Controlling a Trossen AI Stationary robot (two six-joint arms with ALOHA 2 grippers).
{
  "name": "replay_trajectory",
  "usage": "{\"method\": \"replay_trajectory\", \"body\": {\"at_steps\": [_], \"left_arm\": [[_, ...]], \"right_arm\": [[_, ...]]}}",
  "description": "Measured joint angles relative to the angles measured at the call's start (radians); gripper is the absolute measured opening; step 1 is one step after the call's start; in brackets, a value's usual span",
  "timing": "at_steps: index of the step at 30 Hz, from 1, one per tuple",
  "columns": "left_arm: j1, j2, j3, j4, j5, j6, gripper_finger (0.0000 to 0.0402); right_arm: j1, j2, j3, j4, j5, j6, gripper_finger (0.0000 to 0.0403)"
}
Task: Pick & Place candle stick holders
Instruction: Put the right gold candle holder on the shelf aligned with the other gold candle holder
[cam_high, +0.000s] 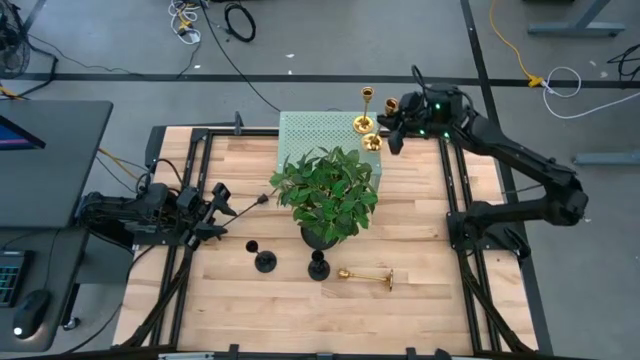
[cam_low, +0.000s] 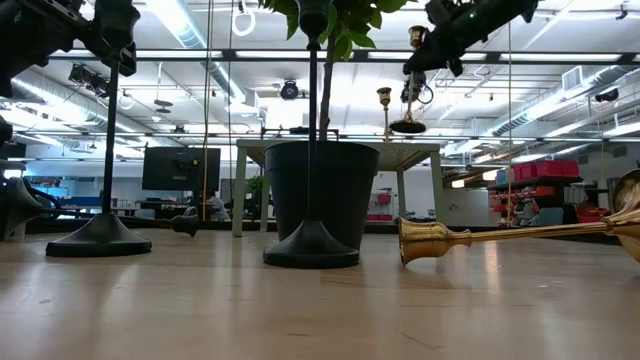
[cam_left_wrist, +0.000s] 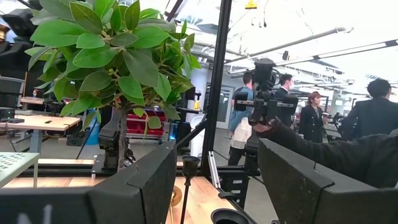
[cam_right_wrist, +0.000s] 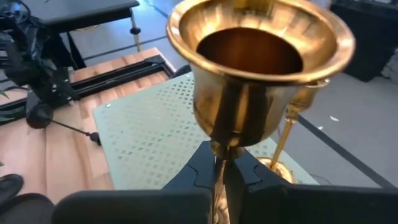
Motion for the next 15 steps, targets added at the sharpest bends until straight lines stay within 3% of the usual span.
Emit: {"method": "replay_trajectory", "body": {"at_steps": [15], "left_arm": [[0.000,0.000,0.000,0.000,0.000,0.001,0.0227]], "right_arm": [[-0.033,0.146,0.038,0.022,-0.008,-0.029,0.0007]]}}
